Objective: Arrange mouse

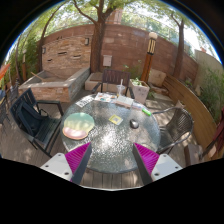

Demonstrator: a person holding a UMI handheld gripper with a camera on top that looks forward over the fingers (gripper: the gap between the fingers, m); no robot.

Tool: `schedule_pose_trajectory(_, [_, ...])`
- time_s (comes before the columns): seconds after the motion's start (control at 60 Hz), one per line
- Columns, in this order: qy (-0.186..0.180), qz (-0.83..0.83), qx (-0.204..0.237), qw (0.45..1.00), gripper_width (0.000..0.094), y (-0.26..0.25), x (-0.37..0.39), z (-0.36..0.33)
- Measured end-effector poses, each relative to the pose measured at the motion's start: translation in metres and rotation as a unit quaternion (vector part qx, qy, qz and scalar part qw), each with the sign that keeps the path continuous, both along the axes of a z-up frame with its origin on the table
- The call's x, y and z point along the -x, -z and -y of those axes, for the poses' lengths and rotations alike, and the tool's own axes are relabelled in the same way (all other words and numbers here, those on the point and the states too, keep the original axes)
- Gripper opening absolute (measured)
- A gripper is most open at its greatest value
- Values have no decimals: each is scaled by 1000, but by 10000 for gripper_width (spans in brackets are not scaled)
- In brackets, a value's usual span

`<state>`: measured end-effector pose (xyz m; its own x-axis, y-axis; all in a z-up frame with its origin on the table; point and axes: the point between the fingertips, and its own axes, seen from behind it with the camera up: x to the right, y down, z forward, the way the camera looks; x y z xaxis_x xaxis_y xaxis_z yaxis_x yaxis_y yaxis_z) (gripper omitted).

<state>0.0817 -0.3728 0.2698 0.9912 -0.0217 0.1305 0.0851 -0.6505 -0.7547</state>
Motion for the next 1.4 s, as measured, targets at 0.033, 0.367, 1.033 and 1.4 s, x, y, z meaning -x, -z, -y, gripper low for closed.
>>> schedule_pose_trajectory(0.033, [1, -2, 2, 1000, 845, 1, 0, 0])
schedule_pose_trajectory(0.367, [24, -12, 50, 998, 847, 78, -53, -15])
schedule_pose_trajectory(1.033, [7, -33, 14, 999, 829, 269, -212, -323])
schedule_pose_trajectory(1.4, [-10, -31, 7, 999, 415, 284, -207, -355])
